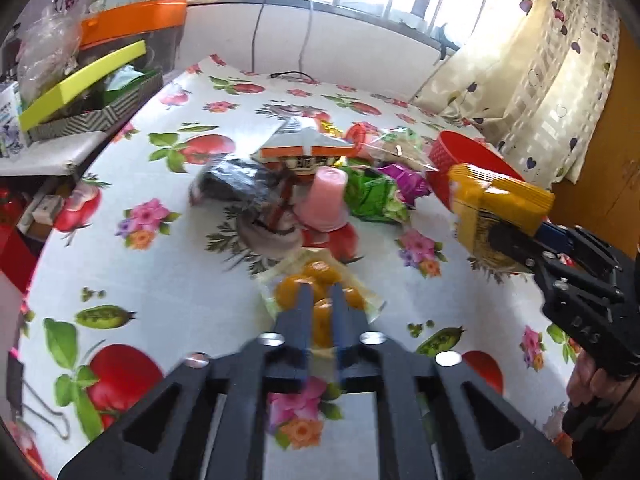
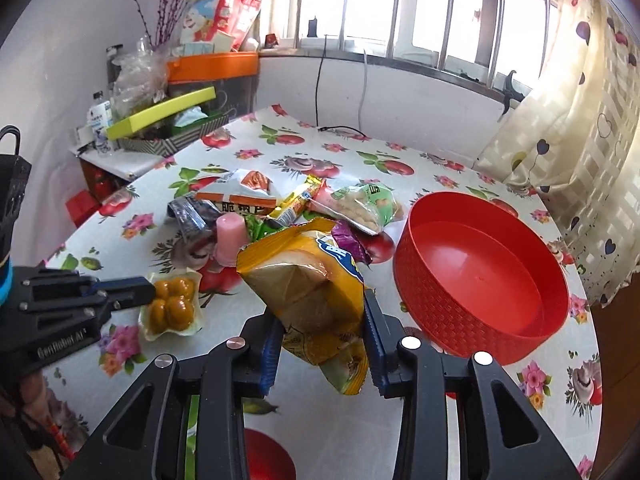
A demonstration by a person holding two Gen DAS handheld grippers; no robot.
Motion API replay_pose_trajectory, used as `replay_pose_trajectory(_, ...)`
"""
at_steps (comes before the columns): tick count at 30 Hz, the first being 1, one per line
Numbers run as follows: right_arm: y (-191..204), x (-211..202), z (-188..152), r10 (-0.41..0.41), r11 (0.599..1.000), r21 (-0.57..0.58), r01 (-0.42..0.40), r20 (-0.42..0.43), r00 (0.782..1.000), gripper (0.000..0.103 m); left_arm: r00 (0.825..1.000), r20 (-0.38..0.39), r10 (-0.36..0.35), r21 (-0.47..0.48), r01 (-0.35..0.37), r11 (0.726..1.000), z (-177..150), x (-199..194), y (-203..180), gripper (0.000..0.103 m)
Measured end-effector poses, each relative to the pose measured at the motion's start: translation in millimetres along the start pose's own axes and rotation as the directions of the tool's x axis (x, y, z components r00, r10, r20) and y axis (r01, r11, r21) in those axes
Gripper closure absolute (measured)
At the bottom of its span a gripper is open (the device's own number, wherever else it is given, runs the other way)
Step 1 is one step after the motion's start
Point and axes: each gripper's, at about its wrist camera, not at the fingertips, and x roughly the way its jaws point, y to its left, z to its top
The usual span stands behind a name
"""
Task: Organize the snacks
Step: 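Lift the yellow chip bag with the right tool toward the red basket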
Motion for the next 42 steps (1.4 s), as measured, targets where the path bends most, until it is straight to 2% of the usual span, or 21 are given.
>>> replay_pose_trajectory(1, -1.2, -2.2, -1.0, 0.004, 1.000, 0.002, -0.004, 0.003, 1.000, 0.069, 1.000, -0.004, 0.000, -0.017, 0.000, 1.000, 0.1, 0.1, 2.5, 0.054)
replay_pose_trajectory(2, -2.1, -4.4, -2.3, 0.012, 1.000, 0.006, -0.012, 0.006, 1.000, 0.069, 1.000, -0.011, -0.011, -0.041, 0.010, 0.999, 0.3, 2.2, 4.9, 0.043)
replay_pose_trajectory(11, -5.2, -14.3, -4.2, 0.054, 0.998, 0.012, -0.054, 0.026, 0.998, 0.069, 0.993, -0.119, 0.015, -0.098, -0.027, 0.995, 2.7, 33.4, -6.6, 0.038)
replay_pose_trajectory(15, -9.2, -18.4, -3.9, 0.059, 0.998, 0.017, -0.059, 0.034, 0.998, 0.069, 0.992, -0.128, 0.009, -0.062, -0.017, 0.998, 10.7, 46.0, -20.0, 0.037)
replay_pose_trajectory(21, -16.6, -24.5, -6.9, 0.052, 0.998, 0.036, -0.054, 0.040, 0.998, 0.069, 0.990, -0.136, 0.026, 0.075, -0.016, 0.997, 11.2, 56.0, -45.8, 0.037)
replay_pose_trajectory(27, -18.6, -28.1, -13.0, 0.056, 0.997, 0.048, -0.057, 0.038, 0.998, 0.069, 0.991, -0.102, 0.089, 0.227, -0.064, 0.972, -3.1, 52.3, -56.2, 0.037)
replay_pose_trajectory(33, -21.9, -36.5, -18.3, 0.051, 0.997, 0.063, -0.054, 0.044, 0.998, 0.069, 0.992, -0.089, 0.088, 0.226, -0.066, 0.972, -0.1, 50.0, -52.2, 0.042)
replay_pose_trajectory(35, -24.1, -39.7, -19.8, 0.046, 0.996, 0.073, -0.050, 0.048, 0.998, 0.069, 0.994, -0.067, 0.091, 0.228, -0.074, 0.971, 1.4, 44.0, -53.6, 0.055)
replay_pose_trajectory(40, -26.5, -42.8, -20.8, 0.043, 0.995, 0.084, -0.047, 0.051, 0.998, 0.069, 0.992, -0.059, 0.108, 0.234, -0.091, 0.968, 1.0, 43.4, -52.1, 0.057)
replay_pose_trajectory(42, -28.2, -44.4, -21.1, 0.040, 0.995, 0.085, -0.044, 0.053, 0.998, 0.069, 0.995, -0.040, 0.094, 0.226, -0.083, 0.971, 0.5, 39.5, -51.0, 0.062)
